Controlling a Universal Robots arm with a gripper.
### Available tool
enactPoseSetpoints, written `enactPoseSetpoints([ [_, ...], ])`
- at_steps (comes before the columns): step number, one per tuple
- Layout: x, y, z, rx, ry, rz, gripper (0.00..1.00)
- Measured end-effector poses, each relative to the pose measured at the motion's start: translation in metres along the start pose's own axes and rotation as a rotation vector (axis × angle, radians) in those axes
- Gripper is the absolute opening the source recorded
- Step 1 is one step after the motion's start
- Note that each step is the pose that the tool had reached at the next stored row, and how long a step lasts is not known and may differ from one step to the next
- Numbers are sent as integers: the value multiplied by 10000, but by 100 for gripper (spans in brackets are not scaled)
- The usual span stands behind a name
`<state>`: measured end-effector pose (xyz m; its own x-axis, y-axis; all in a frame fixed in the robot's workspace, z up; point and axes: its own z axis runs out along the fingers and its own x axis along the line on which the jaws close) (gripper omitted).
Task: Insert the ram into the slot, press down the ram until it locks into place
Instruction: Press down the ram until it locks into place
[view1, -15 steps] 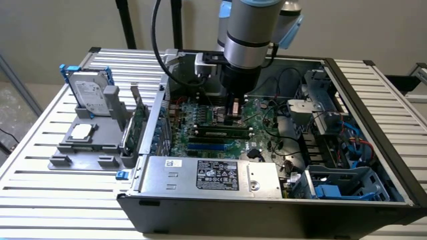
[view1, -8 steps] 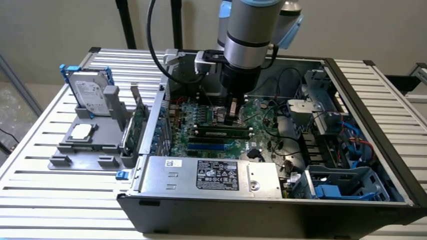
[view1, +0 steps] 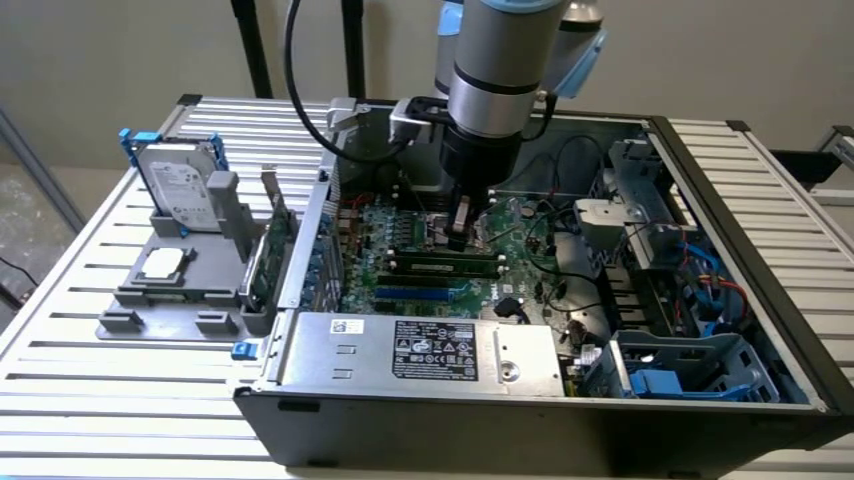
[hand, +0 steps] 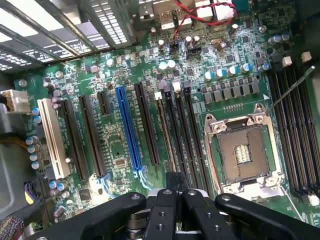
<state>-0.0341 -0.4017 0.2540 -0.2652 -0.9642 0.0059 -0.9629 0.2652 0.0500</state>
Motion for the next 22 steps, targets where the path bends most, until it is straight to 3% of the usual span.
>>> enactPoseSetpoints([
  [22,0,0,0,54,117,2891,11],
])
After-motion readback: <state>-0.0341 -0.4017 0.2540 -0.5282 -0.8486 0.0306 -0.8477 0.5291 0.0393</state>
